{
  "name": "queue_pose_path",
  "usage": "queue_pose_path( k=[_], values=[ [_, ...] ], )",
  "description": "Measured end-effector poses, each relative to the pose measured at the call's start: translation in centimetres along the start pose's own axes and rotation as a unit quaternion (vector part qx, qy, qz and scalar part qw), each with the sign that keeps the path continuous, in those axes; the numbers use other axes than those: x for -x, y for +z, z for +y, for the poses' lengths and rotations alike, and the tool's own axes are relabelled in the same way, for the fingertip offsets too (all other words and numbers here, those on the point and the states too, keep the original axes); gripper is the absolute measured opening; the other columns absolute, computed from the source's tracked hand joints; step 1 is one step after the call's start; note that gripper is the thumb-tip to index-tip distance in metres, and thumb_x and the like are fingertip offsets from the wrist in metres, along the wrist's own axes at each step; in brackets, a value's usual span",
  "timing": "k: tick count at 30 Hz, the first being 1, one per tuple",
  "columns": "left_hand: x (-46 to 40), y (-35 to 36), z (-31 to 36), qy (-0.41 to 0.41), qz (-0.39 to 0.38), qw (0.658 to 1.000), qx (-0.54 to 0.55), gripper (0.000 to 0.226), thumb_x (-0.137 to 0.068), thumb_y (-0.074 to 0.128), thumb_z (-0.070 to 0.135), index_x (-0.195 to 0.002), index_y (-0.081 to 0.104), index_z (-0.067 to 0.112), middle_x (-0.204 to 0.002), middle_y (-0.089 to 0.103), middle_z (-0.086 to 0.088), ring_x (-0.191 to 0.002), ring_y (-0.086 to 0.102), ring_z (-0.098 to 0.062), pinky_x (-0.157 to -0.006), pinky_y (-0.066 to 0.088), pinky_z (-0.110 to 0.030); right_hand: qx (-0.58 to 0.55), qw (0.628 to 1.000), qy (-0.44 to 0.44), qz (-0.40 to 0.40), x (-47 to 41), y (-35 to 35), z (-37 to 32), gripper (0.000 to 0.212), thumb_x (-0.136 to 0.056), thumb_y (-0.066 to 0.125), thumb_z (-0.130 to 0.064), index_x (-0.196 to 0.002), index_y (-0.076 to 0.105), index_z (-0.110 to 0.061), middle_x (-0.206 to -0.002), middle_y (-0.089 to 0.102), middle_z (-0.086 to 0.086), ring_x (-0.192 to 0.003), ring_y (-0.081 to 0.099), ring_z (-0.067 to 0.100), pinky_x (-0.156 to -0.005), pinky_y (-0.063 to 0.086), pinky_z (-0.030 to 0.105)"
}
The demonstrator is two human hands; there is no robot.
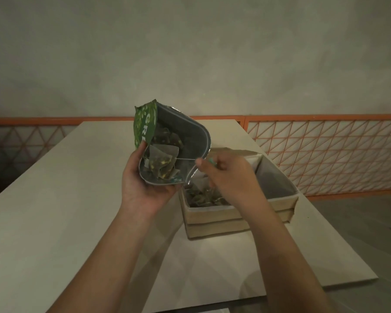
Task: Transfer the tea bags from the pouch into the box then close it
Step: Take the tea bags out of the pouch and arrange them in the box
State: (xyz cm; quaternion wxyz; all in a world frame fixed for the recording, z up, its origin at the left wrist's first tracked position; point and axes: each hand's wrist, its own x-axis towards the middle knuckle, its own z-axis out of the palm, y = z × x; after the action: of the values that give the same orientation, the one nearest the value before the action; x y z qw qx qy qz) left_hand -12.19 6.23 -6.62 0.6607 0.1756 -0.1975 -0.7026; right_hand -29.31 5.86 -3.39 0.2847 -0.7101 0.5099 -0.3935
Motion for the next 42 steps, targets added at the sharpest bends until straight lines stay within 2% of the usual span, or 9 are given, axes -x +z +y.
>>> queue_pose_path(
  k=[3,12,17,20,24,29,34,39,42],
  values=[
    [0.1,0.1,0.0,-0.008,-0.006,1.0,-0.002,0.055,-0.1,0.043,0.051,-0.141,0.058,0.018,-0.146,0.055,-0.015,-0.126,0.057,-0.035,-0.092,0.057,-0.04,-0.021,0.996,-0.052,0.071,-0.6,-0.8,-1.3,0.033,-0.094,0.059,-0.041,-0.076,0.063,-0.014,-0.057,0.061,0.004,-0.045,0.053,0.006,-0.052,0.046,0.023],
    [0.1,0.2,-0.1,0.001,0.014,1.0,-0.001,0.054,-0.097,0.048,0.052,-0.136,0.062,0.018,-0.139,0.06,-0.017,-0.125,0.059,-0.036,-0.096,0.053,-0.041,-0.106,0.975,-0.134,0.145,-1.8,-1.3,-4.3,0.019,-0.097,0.058,-0.03,-0.103,0.068,-0.015,-0.056,0.066,-0.003,-0.038,0.05,-0.002,-0.042,0.032,0.008],
    [0.0,0.1,0.1,-0.007,0.002,1.0,0.009,0.052,-0.097,0.048,0.051,-0.138,0.061,0.021,-0.145,0.056,-0.012,-0.135,0.05,-0.034,-0.094,0.054,-0.04,-0.171,0.959,-0.131,0.185,-1.8,-2.5,-3.6,0.012,-0.096,0.06,-0.03,-0.097,0.067,-0.021,-0.058,0.065,-0.002,-0.046,0.051,0.003,-0.049,0.041,0.021],
    [-0.1,-0.2,0.1,-0.006,-0.003,1.0,0.012,0.053,-0.097,0.049,0.05,-0.139,0.06,0.02,-0.144,0.057,-0.012,-0.135,0.051,-0.034,-0.097,0.053,-0.042,-0.201,0.95,-0.128,0.2,-2.0,-3.9,-2.8,0.017,-0.093,0.065,-0.03,-0.098,0.073,-0.016,-0.06,0.059,0.002,-0.051,0.049,0.005,-0.051,0.041,0.018],
    [-0.3,-0.3,0.0,-0.008,-0.007,1.0,0.008,0.053,-0.098,0.047,0.051,-0.142,0.057,0.022,-0.146,0.055,-0.012,-0.136,0.049,-0.034,-0.102,0.049,-0.044,-0.167,0.962,-0.115,0.185,-2.5,-4.8,-1.2,0.013,-0.089,0.069,-0.038,-0.095,0.076,-0.028,-0.069,0.058,0.013,-0.06,0.04,0.017,-0.055,0.037,0.027],
    [-0.4,-0.5,-0.1,-0.009,-0.016,1.0,0.015,0.053,-0.097,0.05,0.05,-0.141,0.058,0.023,-0.147,0.053,-0.012,-0.137,0.048,-0.034,-0.102,0.049,-0.044,-0.134,0.966,-0.091,0.204,-3.2,-5.3,0.8,0.011,-0.089,0.069,-0.037,-0.094,0.074,-0.029,-0.074,0.068,0.01,-0.063,0.052,0.012,-0.062,0.048,0.033],
    [-0.4,-0.4,-0.1,-0.011,-0.023,1.0,0.012,0.053,-0.097,0.048,0.05,-0.141,0.058,0.022,-0.149,0.052,-0.012,-0.138,0.047,-0.035,-0.102,0.048,-0.045,0.003,0.995,-0.017,0.096,-3.4,-5.0,3.6,0.023,-0.094,0.059,-0.042,-0.102,0.072,-0.025,-0.084,0.065,-0.013,-0.073,0.057,0.003,-0.068,0.045,0.023],
    [-0.3,-0.3,-0.1,-0.019,-0.032,0.999,0.018,0.053,-0.098,0.048,0.05,-0.142,0.056,0.022,-0.148,0.053,-0.014,-0.136,0.049,-0.036,-0.098,0.053,-0.046,0.092,0.992,-0.013,0.086,-3.4,-3.5,5.5,0.023,-0.094,0.061,-0.038,-0.103,0.074,-0.021,-0.106,0.067,-0.008,-0.088,0.056,0.005,-0.065,0.034,0.009],
    [-0.3,-0.2,-0.1,-0.02,-0.033,0.999,0.021,0.053,-0.098,0.049,0.05,-0.142,0.057,0.021,-0.148,0.053,-0.014,-0.136,0.049,-0.036,-0.098,0.053,-0.046,0.147,0.987,0.049,-0.05,-3.4,-2.8,6.1,0.022,-0.095,0.058,-0.036,-0.099,0.073,-0.02,-0.094,0.071,-0.003,-0.083,0.063,0.015,-0.067,0.044,0.019]
  ],
)
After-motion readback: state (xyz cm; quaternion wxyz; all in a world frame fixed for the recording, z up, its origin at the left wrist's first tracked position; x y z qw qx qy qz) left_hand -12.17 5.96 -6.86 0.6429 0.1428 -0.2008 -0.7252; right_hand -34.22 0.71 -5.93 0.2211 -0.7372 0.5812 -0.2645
